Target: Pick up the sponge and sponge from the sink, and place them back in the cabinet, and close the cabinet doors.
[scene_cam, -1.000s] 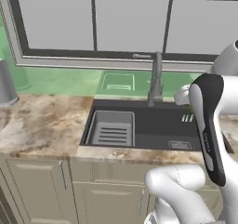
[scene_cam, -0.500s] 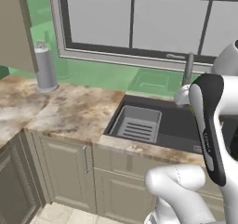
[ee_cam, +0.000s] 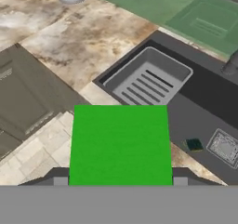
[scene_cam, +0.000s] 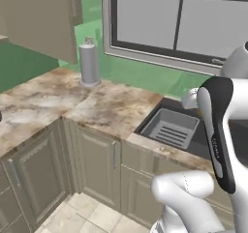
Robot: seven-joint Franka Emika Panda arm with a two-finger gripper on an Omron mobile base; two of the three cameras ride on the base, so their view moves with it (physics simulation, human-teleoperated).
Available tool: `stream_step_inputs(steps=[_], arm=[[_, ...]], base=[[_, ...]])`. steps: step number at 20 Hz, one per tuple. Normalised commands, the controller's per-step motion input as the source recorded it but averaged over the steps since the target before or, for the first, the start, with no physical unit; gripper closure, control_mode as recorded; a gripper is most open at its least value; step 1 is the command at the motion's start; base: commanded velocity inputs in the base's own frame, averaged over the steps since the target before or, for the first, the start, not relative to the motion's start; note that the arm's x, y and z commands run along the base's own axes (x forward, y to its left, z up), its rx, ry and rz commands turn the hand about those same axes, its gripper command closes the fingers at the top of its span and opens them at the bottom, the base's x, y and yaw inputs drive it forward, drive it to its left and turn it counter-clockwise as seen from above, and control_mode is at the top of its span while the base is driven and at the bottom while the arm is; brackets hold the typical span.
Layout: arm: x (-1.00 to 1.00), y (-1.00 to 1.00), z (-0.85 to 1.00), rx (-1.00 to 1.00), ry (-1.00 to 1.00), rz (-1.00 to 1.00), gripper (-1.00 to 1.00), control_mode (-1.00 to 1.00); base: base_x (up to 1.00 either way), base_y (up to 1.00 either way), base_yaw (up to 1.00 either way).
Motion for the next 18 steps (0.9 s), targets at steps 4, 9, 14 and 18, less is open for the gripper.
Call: stream_step_inputs(steps=[4,9,14,18], arm=[[0.0,0.0,0.0,0.0,0.0,0.0,1.0,1.0],[0.0,0.0,0.0,0.0,0.0,0.0,1.0,1.0],[0.0,0.0,0.0,0.0,0.0,0.0,1.0,1.0],[0.0,0.0,0.0,0.0,0.0,0.0,1.0,1.0]], base=[[-0.16,0.07,0.48],[-0.17,0.1,0.5],[-0.11,0.14,0.51],[-0.12,0.29,0.47]])
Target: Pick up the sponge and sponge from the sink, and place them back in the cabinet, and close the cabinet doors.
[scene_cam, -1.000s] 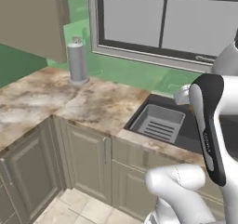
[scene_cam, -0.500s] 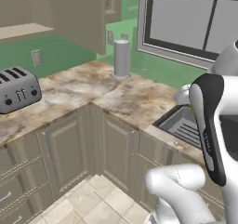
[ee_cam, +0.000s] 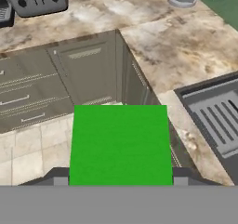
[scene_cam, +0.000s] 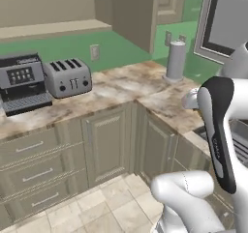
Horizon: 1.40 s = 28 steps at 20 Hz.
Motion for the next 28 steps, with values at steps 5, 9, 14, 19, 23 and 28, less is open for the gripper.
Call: stream_step_inputs(steps=[5,9,14,19,23,28], arm=[[0.0,0.0,0.0,0.0,0.0,0.0,1.0,1.0],[0.0,0.0,0.0,0.0,0.0,0.0,1.0,1.0],[0.0,0.0,0.0,0.0,0.0,0.0,1.0,1.0],[0.0,0.0,0.0,0.0,0.0,0.0,1.0,1.0],[0.0,0.0,0.0,0.0,0.0,0.0,1.0,1.0],[0.0,0.0,0.0,0.0,0.0,0.0,1.0,1.0]], base=[[-0.05,0.46,0.41],[0.0,0.52,0.27],[0.02,0.45,0.05],[0.31,0.35,0.02],[0.46,0.12,0.16],[0.49,0.02,0.27]])
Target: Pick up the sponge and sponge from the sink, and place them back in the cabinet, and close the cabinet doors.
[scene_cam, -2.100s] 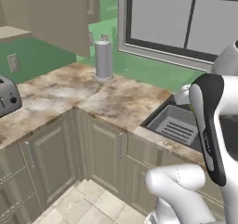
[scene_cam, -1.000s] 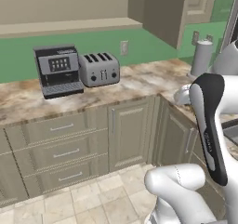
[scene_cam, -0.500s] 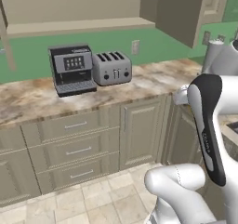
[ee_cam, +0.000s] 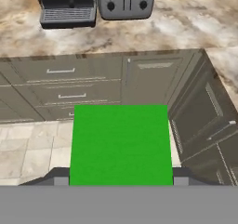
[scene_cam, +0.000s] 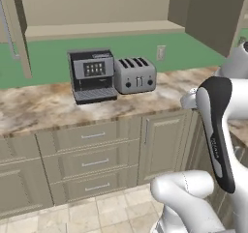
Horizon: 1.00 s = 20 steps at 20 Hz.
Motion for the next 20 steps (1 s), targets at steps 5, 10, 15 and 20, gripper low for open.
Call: stream_step_inputs(steps=[5,10,15,20], arm=[[0.0,0.0,0.0,0.0,0.0,0.0,1.0,1.0],[0.0,0.0,0.0,0.0,0.0,0.0,1.0,1.0],[0.0,0.0,0.0,0.0,0.0,0.0,1.0,1.0],[0.0,0.0,0.0,0.0,0.0,0.0,1.0,1.0]], base=[[0.35,0.03,0.23],[0.38,0.0,0.02],[0.47,0.1,0.0],[0.43,0.24,0.0]])
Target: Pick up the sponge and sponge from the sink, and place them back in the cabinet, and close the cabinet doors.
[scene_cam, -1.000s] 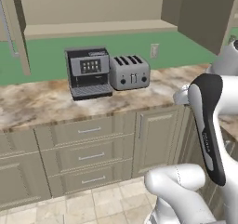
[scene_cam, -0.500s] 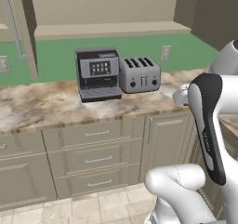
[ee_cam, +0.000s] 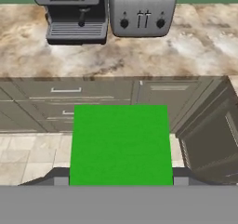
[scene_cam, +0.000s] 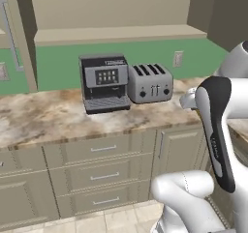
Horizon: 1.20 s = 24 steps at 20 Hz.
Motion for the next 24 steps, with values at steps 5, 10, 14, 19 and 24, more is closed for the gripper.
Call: stream_step_inputs(steps=[5,10,14,19,24], arm=[[0.0,0.0,0.0,0.0,0.0,0.0,1.0,1.0],[0.0,0.0,0.0,0.0,0.0,0.0,1.0,1.0],[0.0,0.0,0.0,0.0,0.0,0.0,1.0,1.0],[0.0,0.0,0.0,0.0,0.0,0.0,1.0,1.0],[0.0,0.0,0.0,0.0,0.0,0.0,1.0,1.0]], base=[[0.37,0.25,0.0],[0.5,0.23,0.0],[0.76,0.21,0.0],[0.69,0.13,0.0],[0.56,0.05,0.0]])
